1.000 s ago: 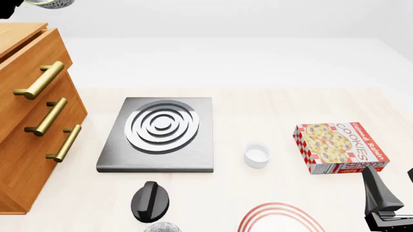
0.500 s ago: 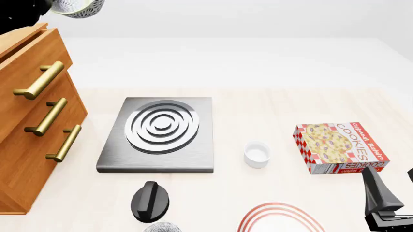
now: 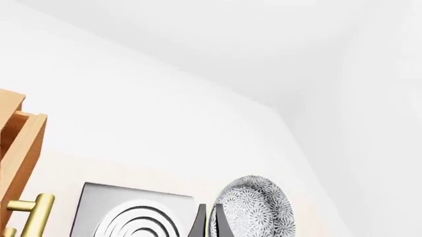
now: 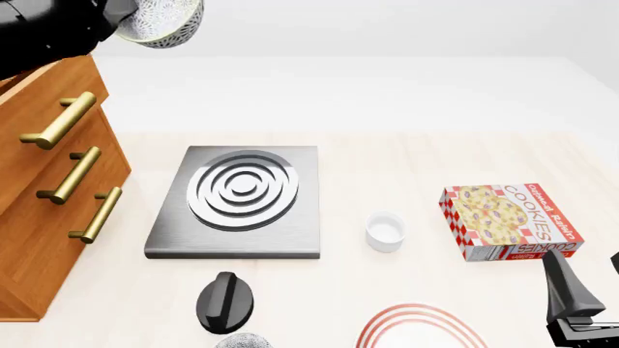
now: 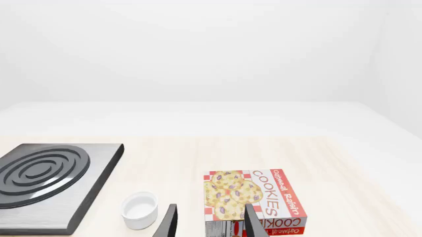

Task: Pick the akita bowl on the wooden cabinet and place it on the plate.

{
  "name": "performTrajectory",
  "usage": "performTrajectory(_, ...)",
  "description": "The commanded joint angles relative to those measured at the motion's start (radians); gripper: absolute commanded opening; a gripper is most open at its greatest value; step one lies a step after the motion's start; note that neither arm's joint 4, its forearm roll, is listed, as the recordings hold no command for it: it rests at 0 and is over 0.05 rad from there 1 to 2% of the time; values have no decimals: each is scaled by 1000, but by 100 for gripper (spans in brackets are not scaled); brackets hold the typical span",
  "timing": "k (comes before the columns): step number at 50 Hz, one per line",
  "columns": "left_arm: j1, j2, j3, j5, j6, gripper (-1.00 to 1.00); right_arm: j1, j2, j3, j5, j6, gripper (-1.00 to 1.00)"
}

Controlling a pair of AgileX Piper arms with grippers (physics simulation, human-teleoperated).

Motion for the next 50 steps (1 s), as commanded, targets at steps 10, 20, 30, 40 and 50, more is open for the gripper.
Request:
performTrajectory(10,-99,-16,54,6,20,-100,0,0,0,0,0,100)
performTrajectory(20,-135,-28,69,6,29,-100,0,0,0,0,0,100)
performTrajectory(30,-173,-33,106,-3,30,-100,0,0,0,0,0,100)
performTrajectory(40,-207,-35,125,-1,40,-100,0,0,0,0,0,100)
performTrajectory(50,-230,-38,122,10,50,-100,0,0,0,0,0,100)
